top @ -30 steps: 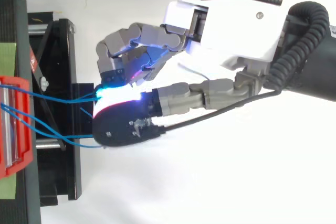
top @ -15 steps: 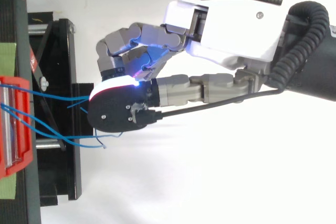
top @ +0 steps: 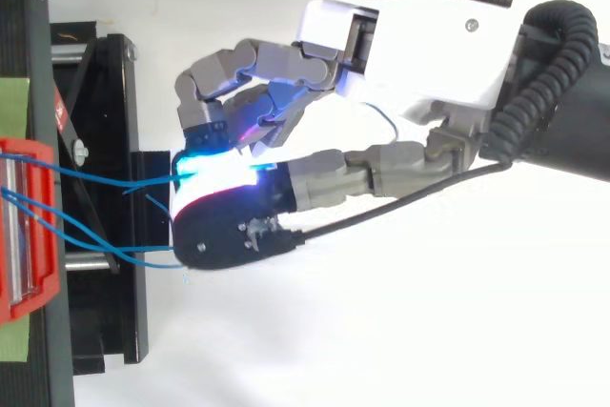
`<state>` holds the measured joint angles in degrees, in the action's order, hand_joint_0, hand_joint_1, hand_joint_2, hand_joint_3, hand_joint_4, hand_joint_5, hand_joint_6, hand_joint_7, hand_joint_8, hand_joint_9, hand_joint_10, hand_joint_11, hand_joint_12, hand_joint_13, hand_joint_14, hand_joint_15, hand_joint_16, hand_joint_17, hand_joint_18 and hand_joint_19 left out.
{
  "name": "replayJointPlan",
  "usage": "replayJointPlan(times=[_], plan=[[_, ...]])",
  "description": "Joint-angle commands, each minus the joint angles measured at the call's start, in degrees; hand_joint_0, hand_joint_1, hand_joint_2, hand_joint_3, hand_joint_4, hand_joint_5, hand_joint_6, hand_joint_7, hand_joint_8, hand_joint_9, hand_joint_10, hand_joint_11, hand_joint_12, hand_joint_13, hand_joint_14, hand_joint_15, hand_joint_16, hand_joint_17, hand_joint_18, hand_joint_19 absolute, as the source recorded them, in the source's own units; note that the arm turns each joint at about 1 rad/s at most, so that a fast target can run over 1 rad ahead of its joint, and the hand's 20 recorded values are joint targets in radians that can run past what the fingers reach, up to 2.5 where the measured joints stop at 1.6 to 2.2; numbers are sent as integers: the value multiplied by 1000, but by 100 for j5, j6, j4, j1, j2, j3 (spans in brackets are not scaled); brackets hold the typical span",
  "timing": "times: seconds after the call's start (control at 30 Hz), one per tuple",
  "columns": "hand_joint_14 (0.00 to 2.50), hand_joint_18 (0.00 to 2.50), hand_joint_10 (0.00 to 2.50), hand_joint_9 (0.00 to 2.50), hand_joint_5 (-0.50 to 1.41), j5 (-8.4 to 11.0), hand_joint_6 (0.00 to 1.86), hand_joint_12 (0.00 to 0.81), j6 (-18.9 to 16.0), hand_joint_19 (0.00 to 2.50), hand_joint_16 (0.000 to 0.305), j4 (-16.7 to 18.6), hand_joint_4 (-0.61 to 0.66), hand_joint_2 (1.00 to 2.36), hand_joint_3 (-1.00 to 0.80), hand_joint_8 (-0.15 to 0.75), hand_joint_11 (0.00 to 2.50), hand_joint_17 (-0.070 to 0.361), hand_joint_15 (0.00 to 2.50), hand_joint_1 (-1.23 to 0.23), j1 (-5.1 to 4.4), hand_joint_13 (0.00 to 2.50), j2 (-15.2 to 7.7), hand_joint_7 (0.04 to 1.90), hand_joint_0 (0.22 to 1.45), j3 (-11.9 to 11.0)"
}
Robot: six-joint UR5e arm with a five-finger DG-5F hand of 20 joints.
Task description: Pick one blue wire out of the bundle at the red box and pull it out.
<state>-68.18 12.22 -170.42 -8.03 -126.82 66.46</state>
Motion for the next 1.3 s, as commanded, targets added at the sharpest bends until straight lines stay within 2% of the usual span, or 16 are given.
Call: replayJointPlan(times=[0.0, 0.17, 0.33, 0.47, 0.57, 0.6, 0.8, 0.9, 1.03, 1.07, 1.1, 1.17, 1.2, 1.27], plan=[[11, 707, 17, 907, -100, -3, 635, 487, 0, 541, 66, 0, 270, 1000, -500, 375, 559, 148, 323, -647, 3, 642, 0, 1213, 483, 8], [11, 721, 16, 987, -59, 6, 554, 490, 0, 560, 66, 0, 283, 1000, -500, 388, 529, 148, 332, -380, 12, 671, 0, 1338, 485, -1], [13, 717, 16, 1027, -34, 15, 500, 459, 0, 592, 59, 0, 306, 1003, -459, 362, 529, 132, 338, -305, 3, 696, 0, 1438, 573, -1], [12, 748, 15, 1078, -26, 15, 502, 456, 0, 571, 58, 0, 424, 1010, -380, 363, 509, 130, 333, -399, 3, 736, 0, 1389, 594, -1], [12, 789, 15, 1123, -13, 24, 503, 450, 0, 551, 56, 0, 454, 1013, -339, 361, 503, 127, 329, -568, 3, 775, 0, 1376, 609, -1], [12, 792, 15, 1124, -13, 24, 503, 450, 0, 548, 56, 0, 454, 1013, -336, 363, 495, 126, 332, -580, 12, 779, 0, 1379, 608, -1], [12, 801, 17, 1140, -9, 24, 503, 445, 0, 546, 56, 0, 392, 1012, -365, 369, 513, 125, 341, -617, 3, 794, 0, 1411, 602, -1], [13, 802, 18, 1125, -17, 15, 502, 455, 0, 547, 56, 0, 280, 1012, -356, 371, 550, 127, 355, -629, 12, 792, 0, 1512, 585, 8], [12, 769, 17, 1013, -102, 24, 713, 472, 26, 542, 60, 0, 245, 1015, -287, 379, 601, 134, 348, -677, 12, 728, 0, 1193, 566, 8], [12, 766, 17, 968, -131, 59, 775, 471, 62, 539, 60, 0, 263, 1015, -274, 376, 610, 136, 344, -694, 12, 711, -9, 1114, 563, -1], [12, 756, 19, 962, -132, 85, 773, 474, 88, 532, 61, 0, 258, 1015, -265, 380, 613, 137, 341, -727, 12, 696, 0, 1171, 568, -1], [12, 727, 22, 921, -161, 217, 822, 475, 193, 518, 61, 0, 289, 1017, -246, 375, 627, 138, 336, -768, 12, 666, 0, 1144, 577, -1], [12, 723, 19, 915, -162, 217, 824, 475, 193, 516, 62, 0, 287, 1017, -246, 379, 632, 138, 340, -773, 12, 659, 0, 1141, 580, -1], [13, 714, 17, 893, -163, 569, 828, 476, 457, 510, 61, 18, 287, 1017, -244, 375, 622, 138, 328, -779, 21, 643, 0, 1127, 587, 8]])
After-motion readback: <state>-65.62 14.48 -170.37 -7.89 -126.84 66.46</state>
